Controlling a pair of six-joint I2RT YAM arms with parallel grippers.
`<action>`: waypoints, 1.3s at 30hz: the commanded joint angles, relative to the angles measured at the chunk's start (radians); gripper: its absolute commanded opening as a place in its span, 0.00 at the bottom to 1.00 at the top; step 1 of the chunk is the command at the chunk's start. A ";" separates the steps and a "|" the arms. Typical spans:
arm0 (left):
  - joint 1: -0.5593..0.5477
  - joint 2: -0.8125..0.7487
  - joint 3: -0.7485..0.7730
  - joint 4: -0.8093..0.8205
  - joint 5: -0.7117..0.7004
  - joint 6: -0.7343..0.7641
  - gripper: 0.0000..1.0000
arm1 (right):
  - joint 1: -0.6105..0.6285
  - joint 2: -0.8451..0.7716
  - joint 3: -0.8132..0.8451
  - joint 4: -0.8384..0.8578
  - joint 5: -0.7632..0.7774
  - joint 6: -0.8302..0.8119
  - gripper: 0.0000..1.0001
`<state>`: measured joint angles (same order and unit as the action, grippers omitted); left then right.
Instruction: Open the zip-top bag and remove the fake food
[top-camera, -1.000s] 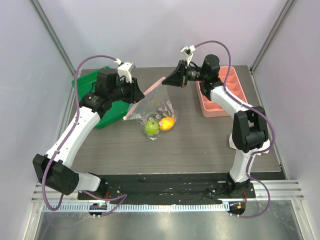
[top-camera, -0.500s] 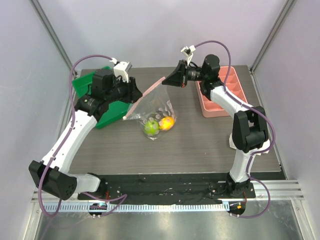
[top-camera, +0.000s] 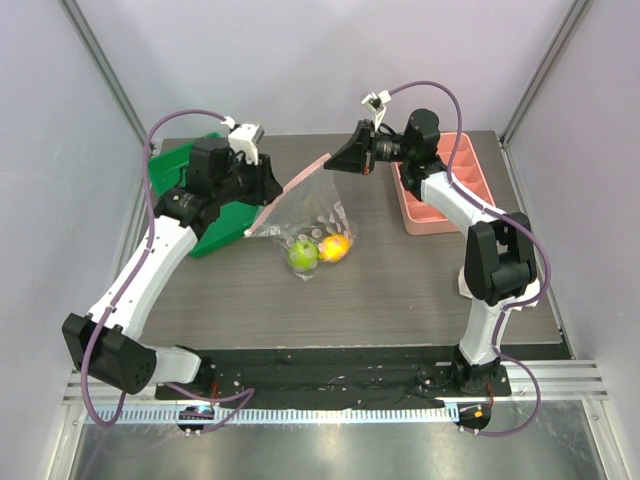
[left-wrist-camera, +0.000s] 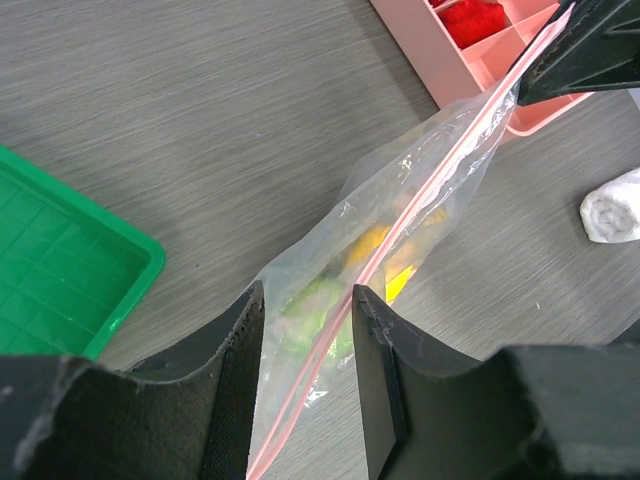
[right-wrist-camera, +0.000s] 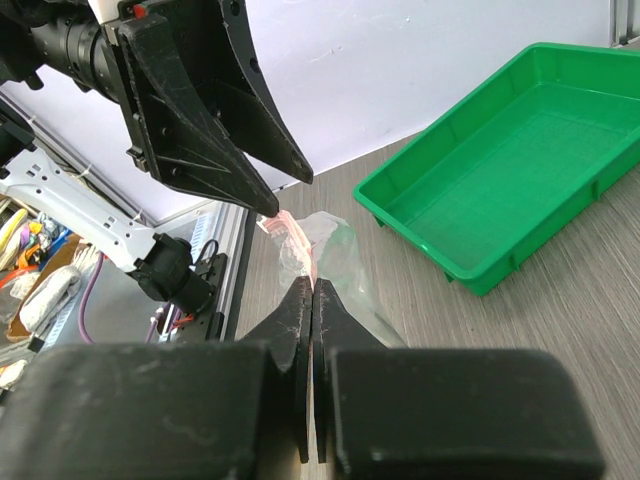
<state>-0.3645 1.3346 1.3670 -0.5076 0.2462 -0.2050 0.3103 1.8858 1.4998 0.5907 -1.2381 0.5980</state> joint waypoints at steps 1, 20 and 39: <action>0.004 0.012 0.007 0.012 -0.001 -0.007 0.40 | -0.004 -0.008 0.027 0.063 -0.009 0.009 0.02; 0.019 -0.029 0.015 0.015 -0.012 0.001 0.41 | -0.004 -0.007 0.025 0.063 -0.009 0.011 0.02; 0.024 0.029 -0.017 0.038 0.084 -0.042 0.40 | -0.004 -0.008 0.030 0.061 -0.006 0.014 0.02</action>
<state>-0.3447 1.3422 1.3430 -0.5056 0.3035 -0.2295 0.3103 1.8862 1.4998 0.5907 -1.2411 0.6014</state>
